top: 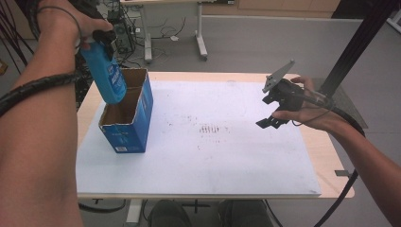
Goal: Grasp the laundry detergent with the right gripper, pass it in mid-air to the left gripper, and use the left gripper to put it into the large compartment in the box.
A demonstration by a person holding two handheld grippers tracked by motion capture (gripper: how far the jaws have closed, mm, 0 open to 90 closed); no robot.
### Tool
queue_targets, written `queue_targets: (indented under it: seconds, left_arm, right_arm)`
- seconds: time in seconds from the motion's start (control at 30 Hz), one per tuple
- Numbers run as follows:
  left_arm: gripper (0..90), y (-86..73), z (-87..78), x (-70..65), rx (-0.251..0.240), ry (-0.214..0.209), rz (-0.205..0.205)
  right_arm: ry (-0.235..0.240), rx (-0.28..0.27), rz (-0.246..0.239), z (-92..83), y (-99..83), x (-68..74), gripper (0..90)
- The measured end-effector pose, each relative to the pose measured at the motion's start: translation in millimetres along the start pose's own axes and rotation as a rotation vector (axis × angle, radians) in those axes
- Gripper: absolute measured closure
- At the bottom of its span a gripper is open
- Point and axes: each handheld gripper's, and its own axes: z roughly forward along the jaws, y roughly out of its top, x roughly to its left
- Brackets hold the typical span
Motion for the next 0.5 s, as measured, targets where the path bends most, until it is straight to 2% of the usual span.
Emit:
queue_targets:
  seconds: [0.27, 0.5]
  left_arm:
    - [37.2, 1.4, 32.4, -2.3, 0.016, 0.015, 0.013]
    - [37.2, 0.7, 64.2, -4.5, 0.03, 0.006, 0.021]
  right_arm:
    - [0.001, 0.005, 0.004, 2.1, -0.9, -0.2, 10.5]
    - [0.006, 0.011, 0.001, 5.2, -0.6, 1.5, 10.6]
